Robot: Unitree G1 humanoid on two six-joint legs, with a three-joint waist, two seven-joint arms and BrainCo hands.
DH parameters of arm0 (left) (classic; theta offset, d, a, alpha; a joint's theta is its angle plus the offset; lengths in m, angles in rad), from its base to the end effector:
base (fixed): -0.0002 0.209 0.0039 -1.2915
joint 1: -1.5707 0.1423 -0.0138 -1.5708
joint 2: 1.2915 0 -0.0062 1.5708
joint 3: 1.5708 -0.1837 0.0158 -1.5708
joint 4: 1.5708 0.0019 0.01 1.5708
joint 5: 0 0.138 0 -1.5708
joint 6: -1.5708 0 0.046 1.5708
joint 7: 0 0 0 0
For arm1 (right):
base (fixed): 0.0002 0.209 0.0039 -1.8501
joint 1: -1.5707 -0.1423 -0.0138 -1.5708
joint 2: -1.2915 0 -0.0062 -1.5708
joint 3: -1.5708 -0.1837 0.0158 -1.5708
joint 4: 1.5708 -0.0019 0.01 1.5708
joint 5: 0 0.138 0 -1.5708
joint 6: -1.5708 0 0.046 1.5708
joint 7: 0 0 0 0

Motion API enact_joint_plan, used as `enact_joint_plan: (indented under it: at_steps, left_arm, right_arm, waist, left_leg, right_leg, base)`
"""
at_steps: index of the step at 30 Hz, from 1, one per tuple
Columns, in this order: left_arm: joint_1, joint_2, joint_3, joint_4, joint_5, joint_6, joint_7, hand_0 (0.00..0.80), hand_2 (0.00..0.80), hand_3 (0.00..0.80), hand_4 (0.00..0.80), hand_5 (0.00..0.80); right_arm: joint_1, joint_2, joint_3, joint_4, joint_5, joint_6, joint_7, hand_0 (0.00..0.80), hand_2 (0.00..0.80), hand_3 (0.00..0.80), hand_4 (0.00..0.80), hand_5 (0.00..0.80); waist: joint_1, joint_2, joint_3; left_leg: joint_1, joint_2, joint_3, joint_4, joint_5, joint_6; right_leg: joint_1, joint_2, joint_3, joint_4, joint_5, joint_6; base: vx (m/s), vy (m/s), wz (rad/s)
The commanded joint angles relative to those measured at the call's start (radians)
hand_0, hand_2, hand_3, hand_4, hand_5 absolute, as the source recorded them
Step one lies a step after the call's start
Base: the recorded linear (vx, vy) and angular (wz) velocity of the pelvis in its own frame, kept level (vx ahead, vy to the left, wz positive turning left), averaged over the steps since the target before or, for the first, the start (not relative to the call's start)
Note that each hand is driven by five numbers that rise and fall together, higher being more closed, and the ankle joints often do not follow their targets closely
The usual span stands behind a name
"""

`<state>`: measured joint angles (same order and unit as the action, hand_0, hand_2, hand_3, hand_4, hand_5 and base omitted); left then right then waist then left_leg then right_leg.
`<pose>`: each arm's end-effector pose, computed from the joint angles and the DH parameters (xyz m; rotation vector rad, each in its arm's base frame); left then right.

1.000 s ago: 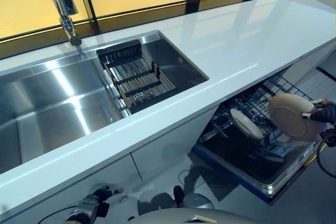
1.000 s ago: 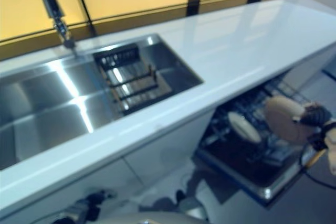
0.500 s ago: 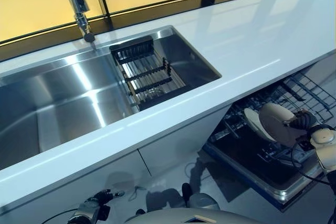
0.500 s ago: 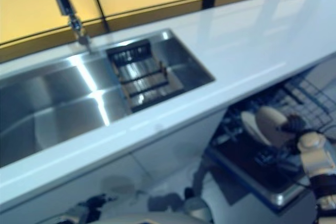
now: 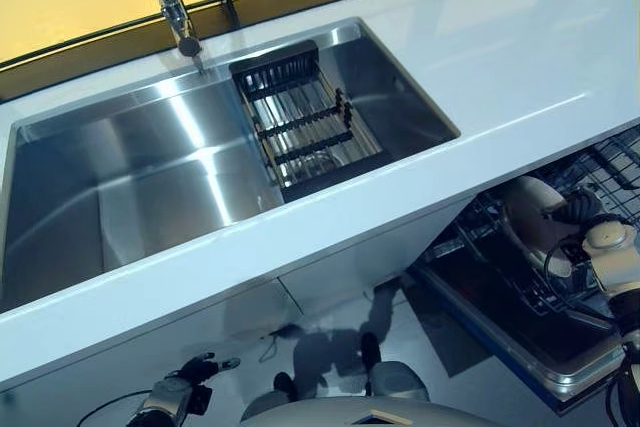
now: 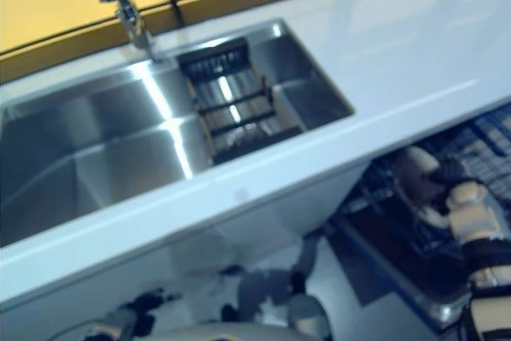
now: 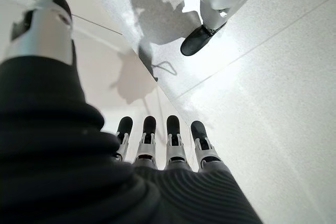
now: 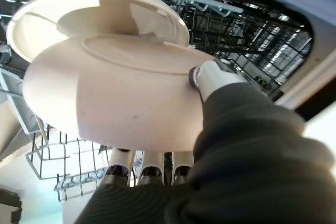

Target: Take plates into dishwasher

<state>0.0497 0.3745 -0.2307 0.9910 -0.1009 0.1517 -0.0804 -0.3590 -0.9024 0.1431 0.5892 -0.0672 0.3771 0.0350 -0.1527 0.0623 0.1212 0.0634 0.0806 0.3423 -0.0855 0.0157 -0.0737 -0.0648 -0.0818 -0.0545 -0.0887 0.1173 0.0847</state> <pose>0.0856 0.2537 -0.0977 0.3122 1.2273 -0.0109 0.2392 -0.3542 0.1025 -0.9098 0.6154 -0.3435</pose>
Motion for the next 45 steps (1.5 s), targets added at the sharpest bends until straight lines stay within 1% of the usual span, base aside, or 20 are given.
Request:
enact_joint_plan:
  at_steps: [1,2,7,16,22,23,27,31,34,39,45]
  left_arm:
    - [-0.038,0.043,0.006,-0.006,-0.025,-0.002,-0.007,0.0,0.0,0.0,0.0,0.0]
    - [-0.043,0.04,0.001,-0.016,-0.037,0.002,-0.008,0.0,0.0,0.0,0.0,0.0]
    - [-0.056,0.03,-0.01,-0.026,-0.05,-0.002,-0.013,0.0,0.0,0.0,0.0,0.0]
    - [-0.084,0.014,-0.034,-0.03,-0.063,-0.015,-0.018,0.0,0.0,0.0,0.0,0.0]
    - [-0.09,0.005,-0.047,-0.033,-0.07,-0.009,-0.018,0.0,0.0,0.0,0.0,0.0]
    - [-0.09,0.004,-0.047,-0.033,-0.072,-0.007,-0.017,0.0,0.0,0.0,0.0,0.0]
    - [-0.079,0.005,-0.042,-0.04,-0.072,-0.003,-0.017,0.0,0.0,0.0,0.0,0.0]
    - [-0.073,0.005,-0.033,-0.041,-0.066,0.001,-0.02,0.0,0.0,0.0,0.0,0.0]
    - [-0.069,0.003,-0.029,-0.042,-0.065,0.009,-0.02,0.0,0.0,0.0,0.0,0.0]
    - [-0.054,0.001,-0.014,-0.025,-0.049,0.024,-0.023,0.0,0.0,0.0,0.0,0.0]
    - [-0.048,0.008,0.008,0.006,-0.028,0.026,-0.017,0.0,0.0,0.0,0.0,0.0]
  right_arm:
    - [-0.158,-0.053,0.056,0.066,-0.042,-0.014,-0.026,0.8,0.8,0.8,0.8,0.8]
    - [-0.176,-0.061,0.067,0.084,-0.035,-0.012,-0.03,0.8,0.8,0.8,0.8,0.8]
    - [-0.186,-0.06,0.073,0.116,-0.019,0.005,-0.03,0.8,0.8,0.8,0.8,0.8]
    - [-0.177,-0.025,0.063,0.235,0.007,0.003,-0.05,0.8,0.8,0.8,0.8,0.8]
    - [-0.19,-0.035,0.047,0.327,0.02,-0.021,-0.052,0.8,0.8,0.8,0.8,0.8]
    - [-0.19,-0.038,0.045,0.326,0.023,-0.019,-0.076,0.0,0.0,0.0,0.0,0.0]
    - [-0.168,-0.037,0.023,0.296,0.037,-0.009,-0.091,0.0,0.0,0.0,0.0,0.0]
    - [-0.135,-0.039,-0.002,0.256,0.041,0.006,-0.094,0.0,0.0,0.0,0.0,0.0]
    - [-0.106,-0.044,-0.025,0.218,0.043,0.022,-0.094,0.0,0.0,0.0,0.0,0.0]
    - [-0.039,-0.039,-0.062,0.142,0.046,0.054,-0.086,0.0,0.0,0.0,0.0,0.0]
    - [0.017,-0.032,-0.1,0.076,0.037,0.073,-0.079,0.0,0.0,0.0,0.0,0.0]
  waist:
    - [0.017,0.016,0.021]
    - [0.017,0.028,0.033]
    - [0.012,0.051,0.056]
    - [0.005,0.072,0.074]
    - [0.006,0.085,0.074]
    - [0.005,0.086,0.072]
    - [0.001,0.082,0.062]
    - [-0.005,0.066,0.048]
    - [-0.013,0.049,0.036]
    - [-0.02,0.01,0.008]
    - [-0.024,-0.04,-0.026]
  left_leg:
    - [-0.043,-0.01,-0.045,0.058,-0.043,0.031]
    - [-0.049,-0.01,-0.044,0.058,-0.04,0.028]
    - [-0.063,-0.012,-0.047,0.061,-0.035,0.023]
    - [-0.054,-0.018,-0.043,0.054,-0.037,0.022]
    - [-0.038,-0.019,-0.04,0.048,-0.04,0.02]
    - [-0.036,-0.02,-0.04,0.045,-0.039,0.019]
    - [-0.028,-0.02,-0.04,0.041,-0.039,0.018]
    - [-0.021,-0.018,-0.035,0.04,-0.04,0.019]
    - [-0.006,-0.014,-0.028,0.036,-0.043,0.019]
    - [0.016,-0.007,-0.018,0.024,-0.045,0.02]
    - [0.042,0.001,-0.01,0.018,-0.055,0.023]
  right_leg:
    - [-0.042,-0.005,-0.058,0.099,-0.07,0.049]
    - [-0.05,-0.008,-0.06,0.102,-0.071,0.047]
    - [-0.065,-0.015,-0.066,0.109,-0.073,0.043]
    - [-0.069,-0.027,-0.077,0.107,-0.069,0.042]
    - [-0.052,-0.033,-0.085,0.098,-0.068,0.043]
    - [-0.051,-0.033,-0.084,0.097,-0.068,0.043]
    - [-0.045,-0.031,-0.085,0.09,-0.065,0.045]
    - [-0.038,-0.029,-0.082,0.085,-0.06,0.045]
    - [-0.026,-0.025,-0.079,0.08,-0.059,0.047]
    - [-0.003,-0.013,-0.073,0.066,-0.055,0.051]
    - [0.026,-0.001,-0.069,0.053,-0.053,0.055]
  base:
    - [-0.096,0.078,0.06]
    - [-0.072,0.067,0.04]
    - [-0.04,0.046,0.07]
    - [-0.011,0.013,0.0]
    - [-0.003,0.024,0.01]
    - [-0.009,0.034,0.03]
    - [0.0,0.0,0.0]
    - [0.029,0.009,0.0]
    - [0.04,0.003,-0.01]
    - [0.043,-0.021,-0.02]
    - [0.041,-0.02,-0.03]
